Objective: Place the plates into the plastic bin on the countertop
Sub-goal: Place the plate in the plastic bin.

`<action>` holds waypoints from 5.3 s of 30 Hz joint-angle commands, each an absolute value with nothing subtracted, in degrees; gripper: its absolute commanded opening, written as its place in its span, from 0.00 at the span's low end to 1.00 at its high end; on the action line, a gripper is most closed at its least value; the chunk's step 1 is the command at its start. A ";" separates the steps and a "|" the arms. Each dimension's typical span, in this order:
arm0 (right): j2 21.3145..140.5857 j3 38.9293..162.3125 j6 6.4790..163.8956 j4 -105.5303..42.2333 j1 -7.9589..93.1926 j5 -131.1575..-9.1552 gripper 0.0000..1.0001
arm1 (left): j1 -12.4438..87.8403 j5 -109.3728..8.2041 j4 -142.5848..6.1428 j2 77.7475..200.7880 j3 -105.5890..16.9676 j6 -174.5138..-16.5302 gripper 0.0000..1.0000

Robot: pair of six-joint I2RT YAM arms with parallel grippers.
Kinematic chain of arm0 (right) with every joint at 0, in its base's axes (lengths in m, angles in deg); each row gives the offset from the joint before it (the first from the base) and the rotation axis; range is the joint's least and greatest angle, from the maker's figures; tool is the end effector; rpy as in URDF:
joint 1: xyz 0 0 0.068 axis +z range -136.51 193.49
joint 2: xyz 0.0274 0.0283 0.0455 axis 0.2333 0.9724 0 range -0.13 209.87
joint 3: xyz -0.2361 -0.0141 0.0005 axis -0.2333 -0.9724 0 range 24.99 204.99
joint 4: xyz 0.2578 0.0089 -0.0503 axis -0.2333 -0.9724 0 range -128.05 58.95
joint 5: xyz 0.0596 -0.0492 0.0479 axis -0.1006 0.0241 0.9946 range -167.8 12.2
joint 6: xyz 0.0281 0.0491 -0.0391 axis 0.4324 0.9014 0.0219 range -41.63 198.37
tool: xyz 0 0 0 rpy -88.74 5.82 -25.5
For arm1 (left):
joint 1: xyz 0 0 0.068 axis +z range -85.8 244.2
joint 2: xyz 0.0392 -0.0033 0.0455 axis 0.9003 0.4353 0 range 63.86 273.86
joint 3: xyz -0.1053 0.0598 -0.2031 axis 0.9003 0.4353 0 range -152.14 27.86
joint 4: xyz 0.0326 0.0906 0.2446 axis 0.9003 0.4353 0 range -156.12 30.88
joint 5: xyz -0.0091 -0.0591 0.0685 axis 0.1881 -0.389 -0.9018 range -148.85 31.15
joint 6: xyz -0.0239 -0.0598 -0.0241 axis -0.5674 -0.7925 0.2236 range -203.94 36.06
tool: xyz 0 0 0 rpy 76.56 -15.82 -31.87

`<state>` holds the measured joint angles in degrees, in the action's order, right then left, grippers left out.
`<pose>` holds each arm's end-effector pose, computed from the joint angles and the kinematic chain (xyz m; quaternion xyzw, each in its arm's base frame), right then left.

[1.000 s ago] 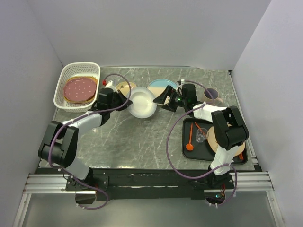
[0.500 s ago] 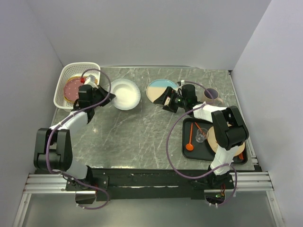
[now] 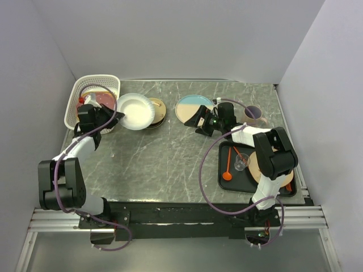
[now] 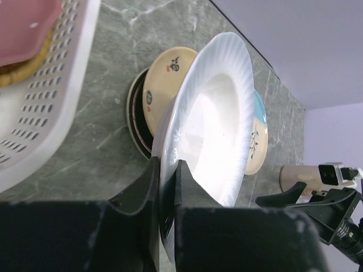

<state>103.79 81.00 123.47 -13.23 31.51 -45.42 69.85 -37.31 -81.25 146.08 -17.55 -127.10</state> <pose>0.3605 0.1485 0.1298 0.0594 0.8415 0.4569 0.2822 0.3399 0.0131 0.1916 -0.2403 0.7836 -0.3237 0.4727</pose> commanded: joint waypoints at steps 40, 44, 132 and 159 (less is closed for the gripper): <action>101.38 80.89 120.56 -14.35 32.21 -47.12 1.00 | 84.15 -30.73 -94.59 144.46 -14.42 -139.75 0.01; 101.38 80.80 120.56 -13.74 32.30 -46.86 1.00 | 86.08 -28.88 -95.73 145.77 -14.24 -141.42 0.01; 102.09 81.41 121.27 -14.53 32.56 -45.45 1.00 | 92.15 -38.98 -96.27 163.53 -27.68 -146.88 0.20; 102.09 81.32 121.44 -16.72 32.21 -48.96 1.00 | 92.94 -50.93 -89.50 147.54 -16.53 -145.91 0.99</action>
